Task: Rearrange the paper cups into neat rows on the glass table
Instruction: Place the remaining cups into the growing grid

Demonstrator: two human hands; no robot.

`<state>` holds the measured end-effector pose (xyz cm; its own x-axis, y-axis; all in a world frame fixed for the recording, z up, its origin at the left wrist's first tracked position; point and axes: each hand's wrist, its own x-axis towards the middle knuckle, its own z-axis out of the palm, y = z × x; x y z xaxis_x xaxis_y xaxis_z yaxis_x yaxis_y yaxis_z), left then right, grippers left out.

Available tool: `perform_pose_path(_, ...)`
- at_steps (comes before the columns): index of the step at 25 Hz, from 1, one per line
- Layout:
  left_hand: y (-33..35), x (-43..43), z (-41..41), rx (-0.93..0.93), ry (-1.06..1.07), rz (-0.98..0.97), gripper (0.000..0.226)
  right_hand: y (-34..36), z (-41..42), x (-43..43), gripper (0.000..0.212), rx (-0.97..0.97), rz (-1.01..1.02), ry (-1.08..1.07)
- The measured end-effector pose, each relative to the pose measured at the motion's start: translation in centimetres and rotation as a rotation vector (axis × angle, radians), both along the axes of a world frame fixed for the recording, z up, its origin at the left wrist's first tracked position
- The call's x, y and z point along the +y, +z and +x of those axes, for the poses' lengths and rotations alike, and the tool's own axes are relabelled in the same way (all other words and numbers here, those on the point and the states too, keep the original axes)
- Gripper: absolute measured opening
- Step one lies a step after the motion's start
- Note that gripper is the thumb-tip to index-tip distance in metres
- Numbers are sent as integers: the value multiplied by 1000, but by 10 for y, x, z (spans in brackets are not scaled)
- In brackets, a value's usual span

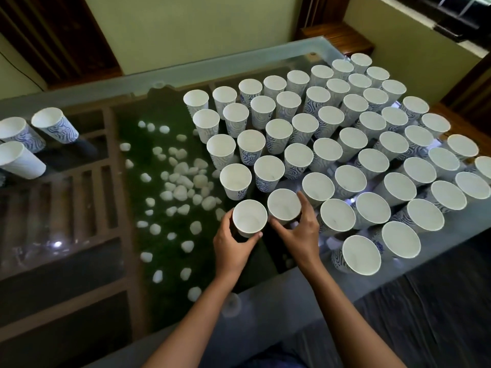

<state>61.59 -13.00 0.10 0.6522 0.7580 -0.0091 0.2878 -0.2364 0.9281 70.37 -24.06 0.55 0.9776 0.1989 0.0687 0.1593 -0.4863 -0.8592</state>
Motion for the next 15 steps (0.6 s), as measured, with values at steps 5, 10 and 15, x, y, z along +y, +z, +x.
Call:
perform_pose_path(5,5,9,-14,-6,-92,-51,78,13,-21,-10,73,-130,-44,-30)
perform_pose_path(10,17,42,-49,36,-135,-37,73,39,-41,15,42,-294,-10,-36)
perform_pose_path(15,32,120,-106,19,-19,16,46,59,-70,109,36,-194,51,267)
